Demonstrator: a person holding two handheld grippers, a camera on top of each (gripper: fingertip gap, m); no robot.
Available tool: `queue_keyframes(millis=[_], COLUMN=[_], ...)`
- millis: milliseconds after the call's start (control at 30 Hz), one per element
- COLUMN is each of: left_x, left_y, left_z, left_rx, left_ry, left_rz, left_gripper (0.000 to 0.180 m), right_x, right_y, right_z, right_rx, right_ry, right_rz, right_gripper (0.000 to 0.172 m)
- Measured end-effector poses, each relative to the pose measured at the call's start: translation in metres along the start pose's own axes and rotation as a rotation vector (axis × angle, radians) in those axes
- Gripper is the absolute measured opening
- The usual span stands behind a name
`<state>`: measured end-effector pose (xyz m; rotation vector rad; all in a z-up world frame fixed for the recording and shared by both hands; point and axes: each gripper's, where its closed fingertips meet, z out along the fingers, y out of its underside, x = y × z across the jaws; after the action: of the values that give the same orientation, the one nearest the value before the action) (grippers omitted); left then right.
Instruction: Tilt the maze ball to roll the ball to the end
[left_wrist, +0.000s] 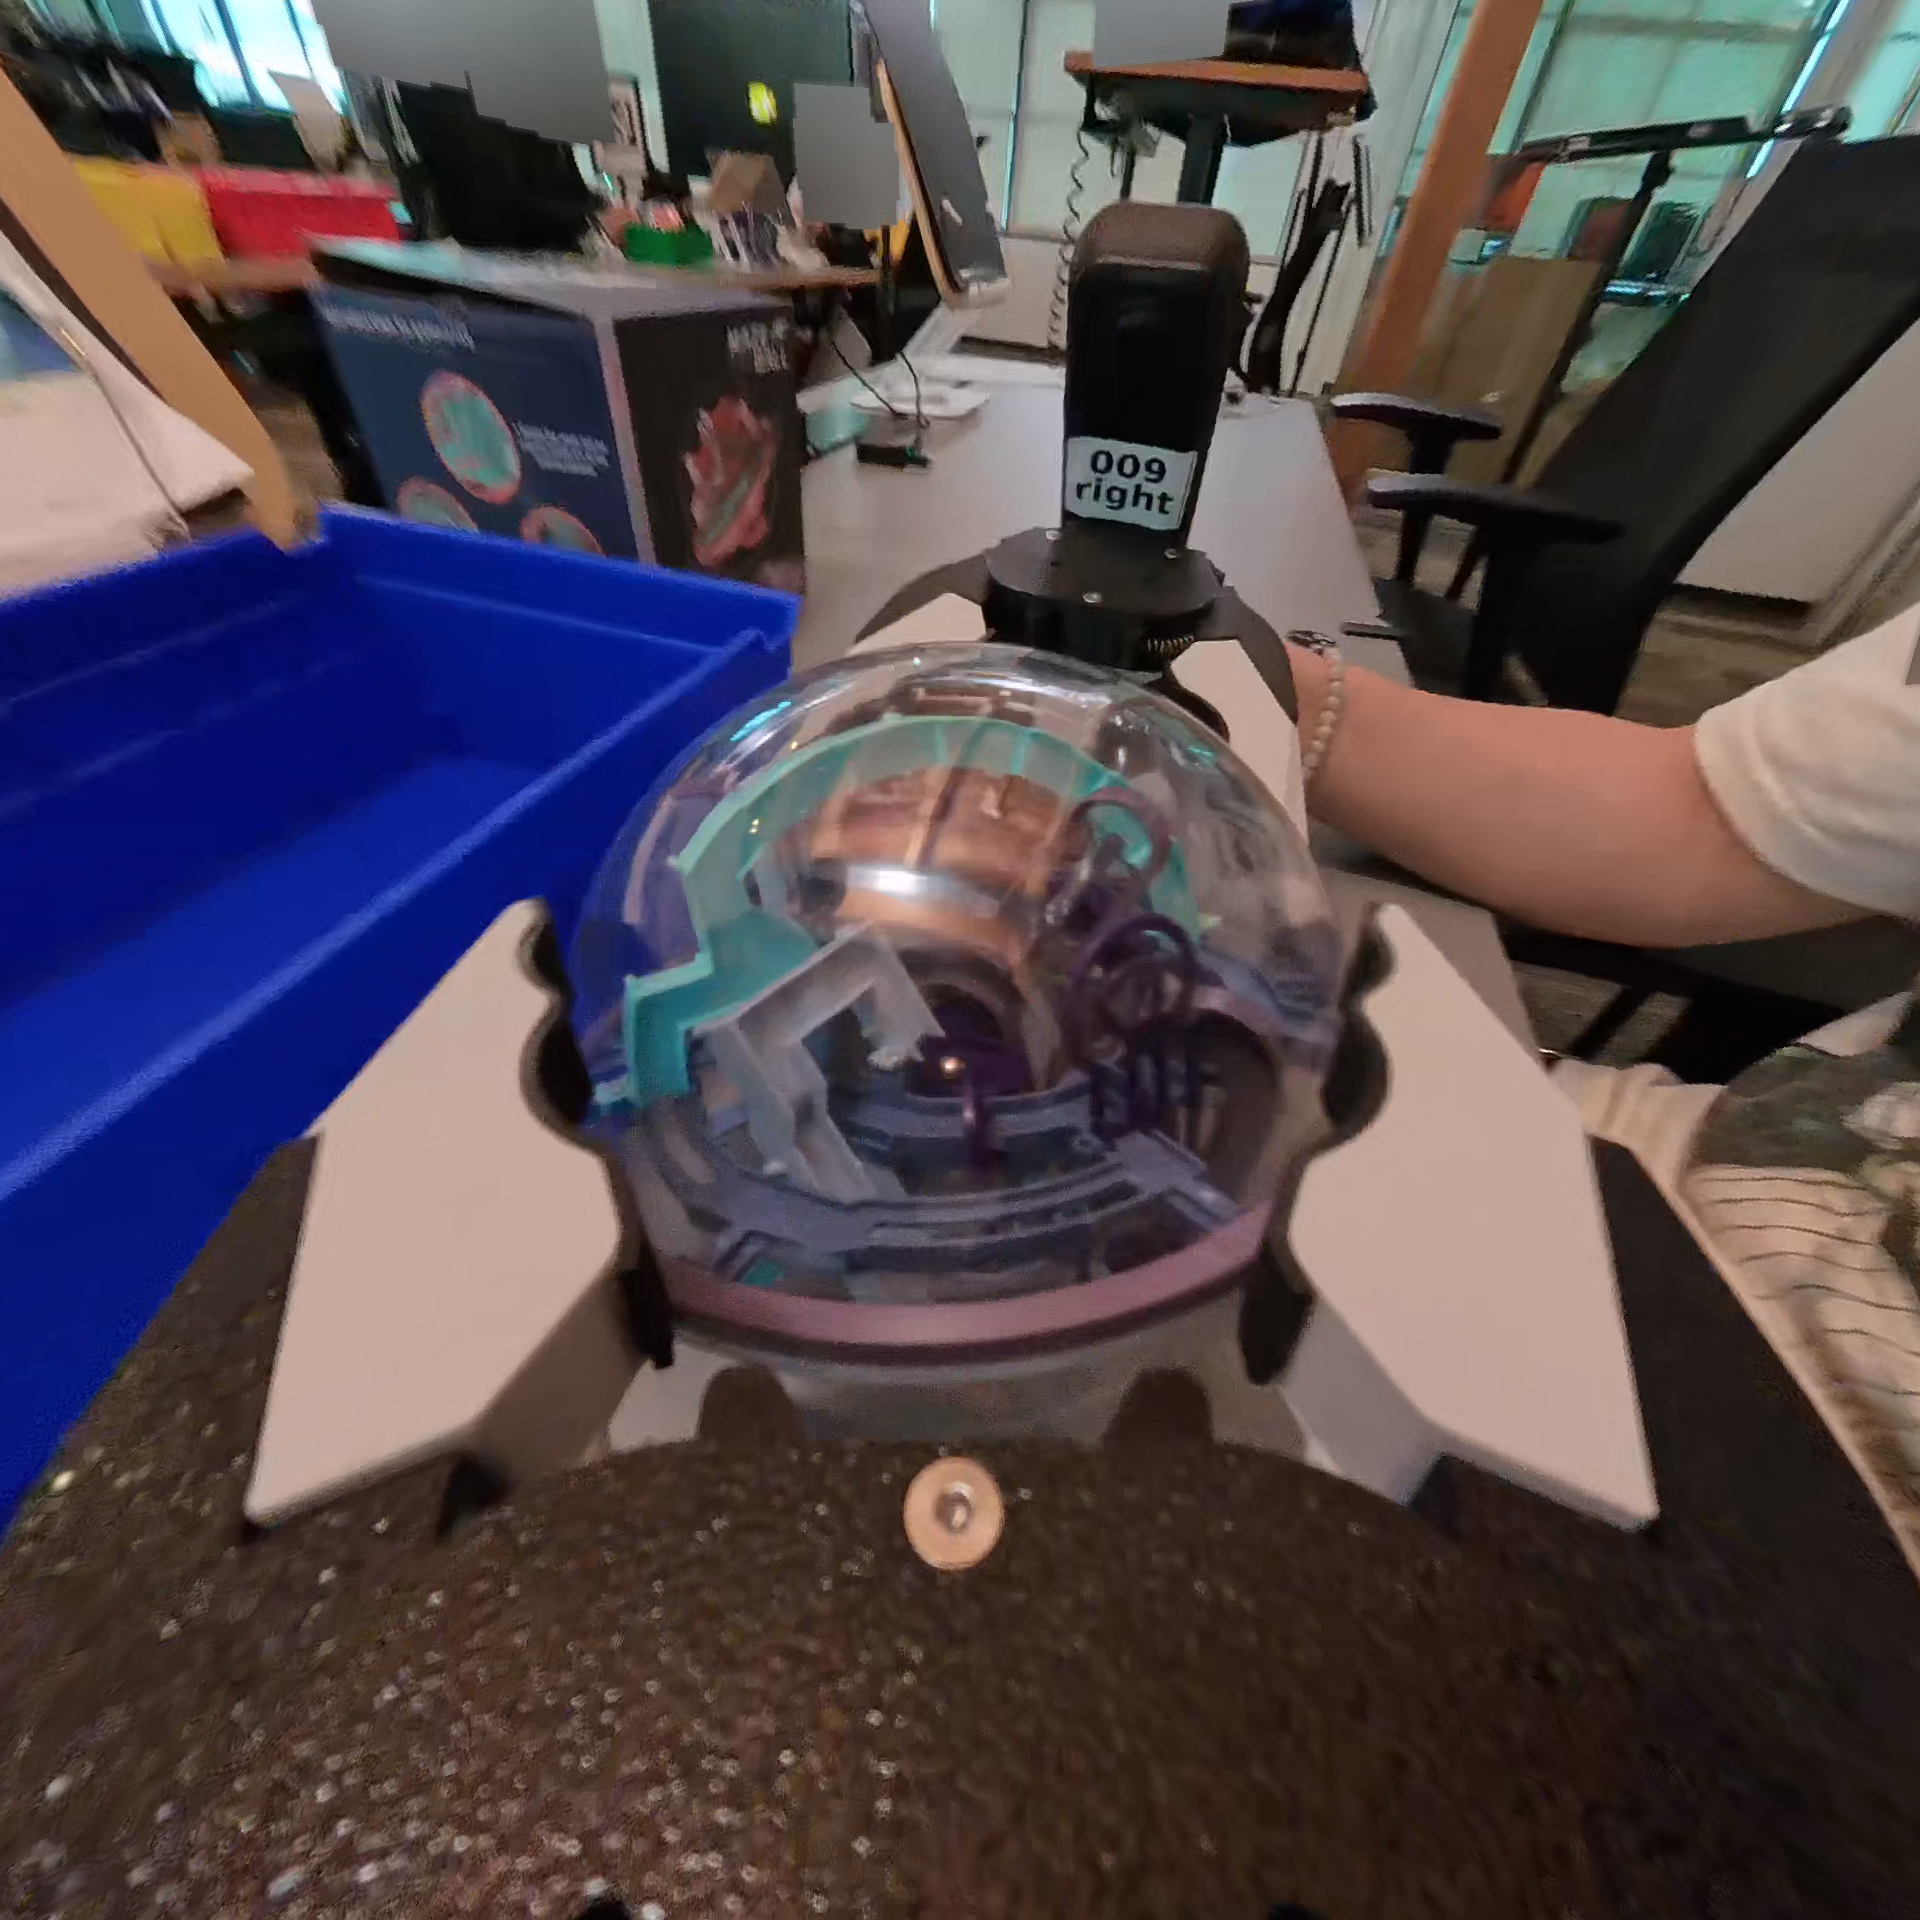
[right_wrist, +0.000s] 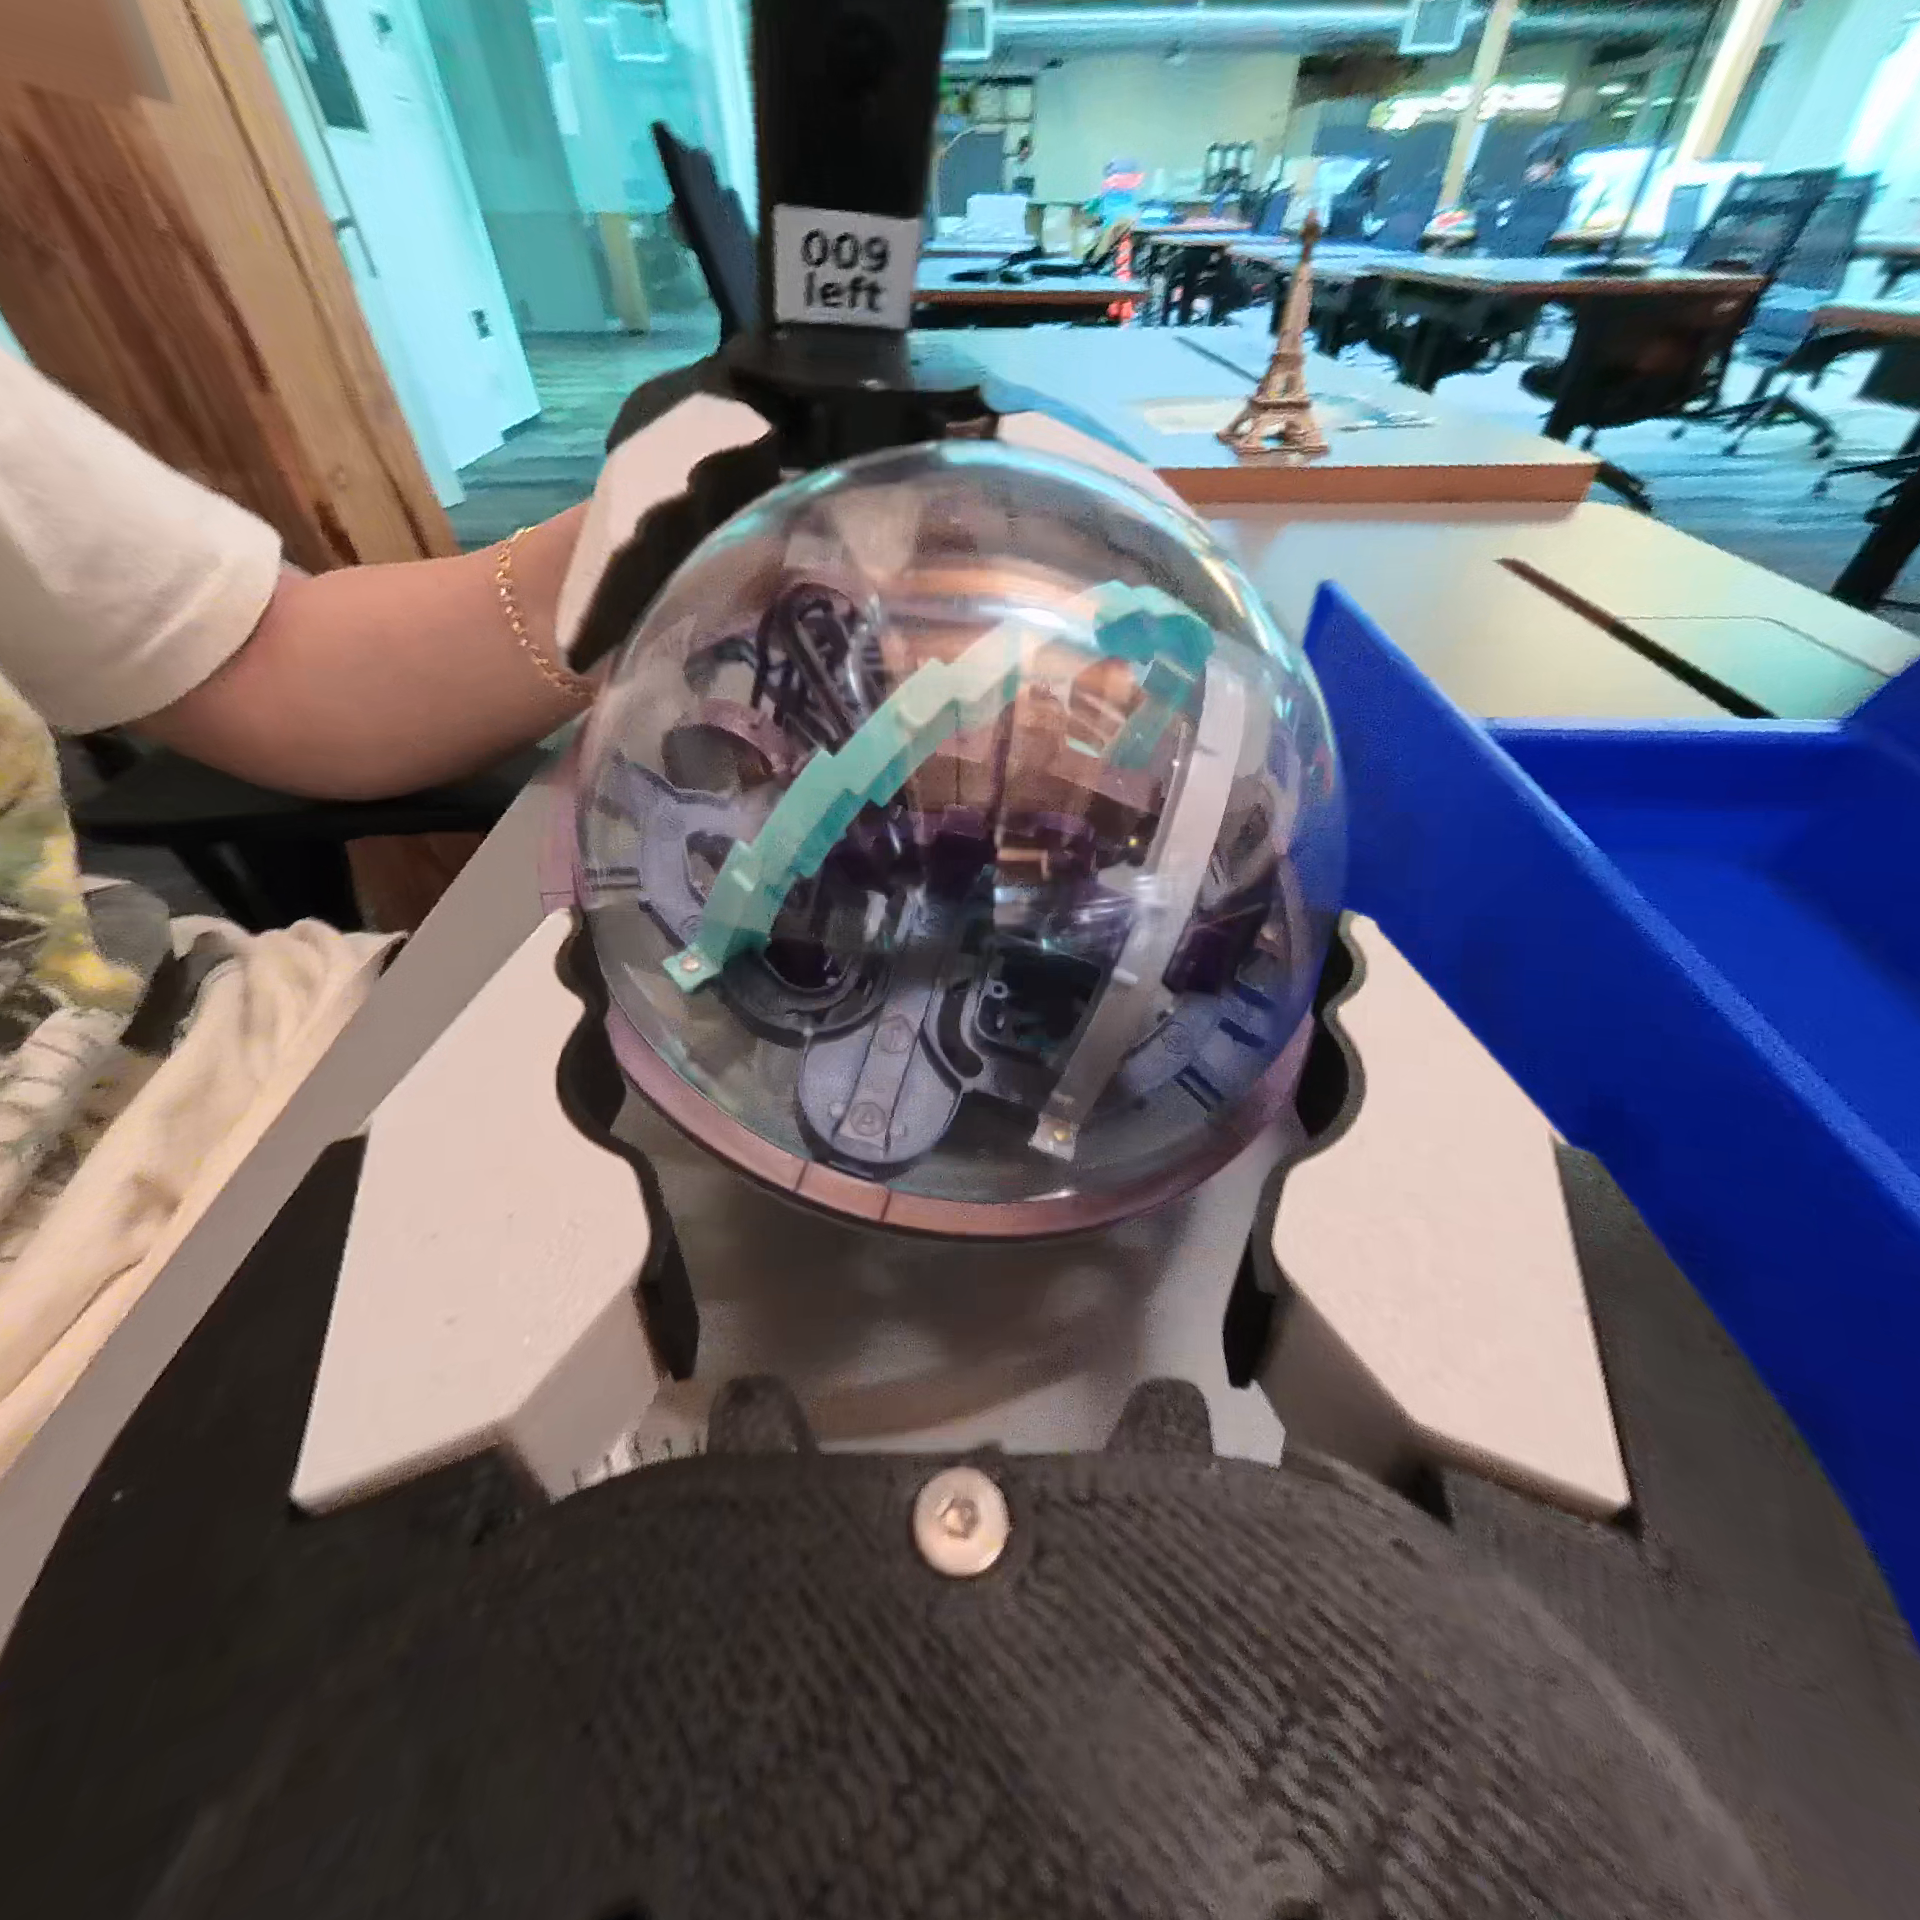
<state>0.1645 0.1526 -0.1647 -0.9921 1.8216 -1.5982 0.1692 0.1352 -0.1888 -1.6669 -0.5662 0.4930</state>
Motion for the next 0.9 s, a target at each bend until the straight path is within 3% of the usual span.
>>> queue_keyframes(millis=[33,233,367,433,467,600,667,800,833,900], left_x=[0.001,-0.019,-0.027,-0.019,-0.012,0.009,0.012,0.032,0.033,0.024], left_y=[0.006,0.017,0.015,0.018,0.021,0.037,0.031,-0.002,-0.001,0.022], left_z=[0.001,-0.010,-0.007,-0.006,-0.006,-0.013,-0.015,-0.017,-0.017,-0.010], left_rx=[-0.045,-0.175,-0.145,-0.171,-0.195,-0.319,-0.277,0.003,0.024,-0.095], left_ry=[0.012,-0.084,-0.132,-0.090,-0.052,0.043,0.057,0.117,0.109,0.079], left_rz=[-0.032,-0.291,-0.430,-0.467,-0.457,-0.179,-0.011,0.293,0.359,0.368], left_gripper=[0.149,0.148,0.148,0.148,0.148,0.155,0.156,0.155,0.148,0.149], right_x=[-0.002,0.002,-0.006,0.004,0.001,-0.001,0.003,-0.002,-0.007,-0.019], right_y=[0.000,-0.029,-0.012,-0.001,0.004,0.011,0.017,0.019,0.017,0.009], right_z=[0.003,-0.001,0.013,0.019,0.022,0.017,0.012,0.006,0.006,0.007], right_rx=[-0.004,0.136,0.014,-0.069,-0.094,-0.116,-0.135,-0.122,-0.106,-0.062], right_ry=[-0.005,0.060,0.069,0.134,0.113,0.078,0.075,0.021,-0.008,-0.062], right_rz=[-0.010,-0.096,-0.262,-0.338,-0.349,-0.332,-0.281,-0.181,-0.180,-0.187], right_gripper=[0.133,0.137,0.152,0.145,0.150,0.151,0.150,0.146,0.143,0.138])
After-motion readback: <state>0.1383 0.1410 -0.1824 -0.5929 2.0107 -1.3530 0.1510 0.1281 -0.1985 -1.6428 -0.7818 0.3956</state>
